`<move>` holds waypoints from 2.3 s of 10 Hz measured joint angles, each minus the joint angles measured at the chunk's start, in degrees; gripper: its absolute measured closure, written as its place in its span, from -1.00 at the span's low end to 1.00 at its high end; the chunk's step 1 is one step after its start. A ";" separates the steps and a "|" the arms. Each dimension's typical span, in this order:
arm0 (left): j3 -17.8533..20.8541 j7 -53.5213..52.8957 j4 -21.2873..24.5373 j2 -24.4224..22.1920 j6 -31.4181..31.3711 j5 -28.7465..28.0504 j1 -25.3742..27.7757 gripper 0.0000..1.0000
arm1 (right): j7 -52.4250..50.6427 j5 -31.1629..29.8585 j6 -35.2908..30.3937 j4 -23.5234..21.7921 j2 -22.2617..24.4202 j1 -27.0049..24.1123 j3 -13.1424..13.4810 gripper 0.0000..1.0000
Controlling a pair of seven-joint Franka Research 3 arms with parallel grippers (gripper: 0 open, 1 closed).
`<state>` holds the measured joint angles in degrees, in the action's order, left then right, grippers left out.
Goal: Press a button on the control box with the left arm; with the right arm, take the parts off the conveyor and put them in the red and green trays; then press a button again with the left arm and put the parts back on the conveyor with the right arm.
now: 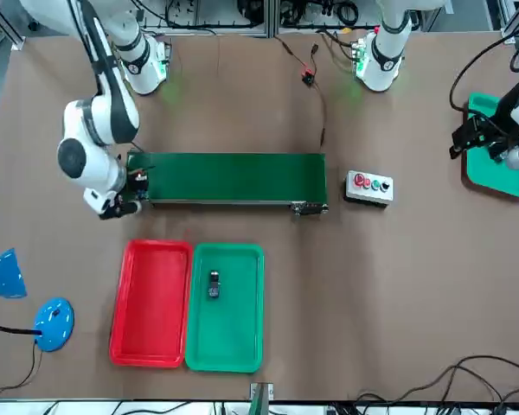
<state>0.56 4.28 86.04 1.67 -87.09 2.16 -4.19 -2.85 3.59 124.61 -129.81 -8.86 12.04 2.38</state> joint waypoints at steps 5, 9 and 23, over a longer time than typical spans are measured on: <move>0.07 0.00 0.00 0.00 0.00 0.00 -0.13 -1.00 | 0.00 0.00 3.14 -3.10 0.11 1.58 -0.09 0.32; 0.07 0.00 0.00 0.00 0.00 0.00 -0.09 -1.00 | 0.00 0.00 3.29 -3.10 0.15 1.58 -0.09 -0.37; 0.08 -0.02 0.06 0.11 0.00 0.00 -0.02 -1.00 | 32.25 0.60 24.89 34.93 -27.80 13.22 -0.41 -0.98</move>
<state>0.64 4.26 86.10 1.78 -87.08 2.16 -4.20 29.39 4.19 149.50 -94.88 -36.66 25.26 1.97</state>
